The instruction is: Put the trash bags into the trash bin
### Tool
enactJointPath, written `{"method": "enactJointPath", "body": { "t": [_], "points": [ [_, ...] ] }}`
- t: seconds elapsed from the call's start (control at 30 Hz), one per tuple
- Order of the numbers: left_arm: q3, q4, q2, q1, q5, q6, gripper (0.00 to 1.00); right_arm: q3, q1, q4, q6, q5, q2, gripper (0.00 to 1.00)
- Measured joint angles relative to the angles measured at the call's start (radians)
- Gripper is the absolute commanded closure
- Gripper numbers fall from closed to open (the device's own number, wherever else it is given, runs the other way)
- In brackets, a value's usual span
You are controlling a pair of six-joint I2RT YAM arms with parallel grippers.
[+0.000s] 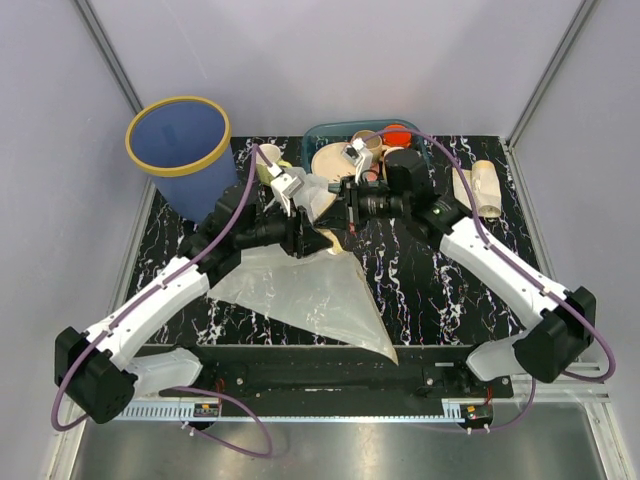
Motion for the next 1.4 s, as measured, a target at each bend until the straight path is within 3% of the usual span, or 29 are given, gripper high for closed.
{"method": "enactJointPath", "body": {
  "t": [0.03, 0.07, 0.1, 0.13, 0.17, 0.27, 0.43, 0.67, 1.07, 1.1, 1.17, 1.2, 1.23, 1.27, 1.37, 1.4],
  "points": [
    [-0.011, 0.014, -0.003, 0.001, 0.001, -0.01, 0.72, 0.009, 0.004, 0.005, 0.006, 0.005, 0.012, 1.0],
    [-0.023, 0.026, -0.007, 0.005, 0.002, -0.018, 0.92, 0.022, 0.007, 0.008, 0.01, 0.006, 0.027, 1.0],
    [-0.033, 0.037, -0.01, 0.013, 0.013, -0.027, 1.0, 0.039, 0.007, 0.011, 0.014, 0.014, 0.043, 1.0],
    [-0.046, 0.046, -0.016, 0.029, 0.028, -0.034, 1.0, 0.053, 0.007, 0.011, 0.017, 0.02, 0.055, 0.95],
    [-0.055, 0.054, -0.021, 0.05, 0.039, -0.047, 1.0, 0.064, 0.007, 0.014, 0.018, 0.023, 0.063, 0.66],
    [-0.078, 0.098, -0.038, 0.138, 0.093, -0.084, 1.0, 0.09, 0.008, 0.012, 0.018, 0.023, 0.072, 0.31],
    [-0.086, 0.107, -0.054, 0.254, 0.195, -0.104, 1.0, 0.141, -0.002, -0.027, -0.055, -0.008, 0.066, 0.2],
    [-0.073, 0.098, -0.05, 0.258, 0.294, -0.122, 1.0, 0.038, -0.005, -0.184, -0.242, -0.058, -0.062, 0.16],
    [-0.047, 0.088, -0.014, 0.259, 0.33, -0.178, 1.0, 0.02, 0.047, -0.29, -0.401, -0.035, 0.062, 0.31],
    [-0.047, 0.088, -0.011, 0.259, 0.331, -0.184, 1.0, 0.023, 0.053, -0.291, -0.402, -0.031, 0.071, 0.48],
    [-0.047, 0.089, -0.005, 0.259, 0.333, -0.197, 1.0, 0.035, 0.064, -0.291, -0.406, -0.023, 0.097, 0.7],
    [-0.047, 0.09, -0.003, 0.259, 0.334, -0.203, 1.0, 0.042, 0.066, -0.292, -0.41, -0.021, 0.106, 0.88],
    [-0.047, 0.091, -0.002, 0.259, 0.334, -0.208, 1.0, 0.049, 0.066, -0.29, -0.406, -0.021, 0.115, 0.98],
    [-0.047, 0.089, -0.001, 0.259, 0.333, -0.209, 1.0, 0.053, 0.066, -0.289, -0.408, -0.019, 0.12, 1.0],
    [-0.036, 0.06, 0.005, 0.262, 0.324, -0.195, 0.69, 0.053, 0.066, -0.291, -0.414, -0.015, 0.119, 1.0],
    [-0.03, 0.047, 0.006, 0.266, 0.317, -0.185, 0.52, 0.053, 0.066, -0.291, -0.417, -0.018, 0.118, 1.0]
  ]
}}
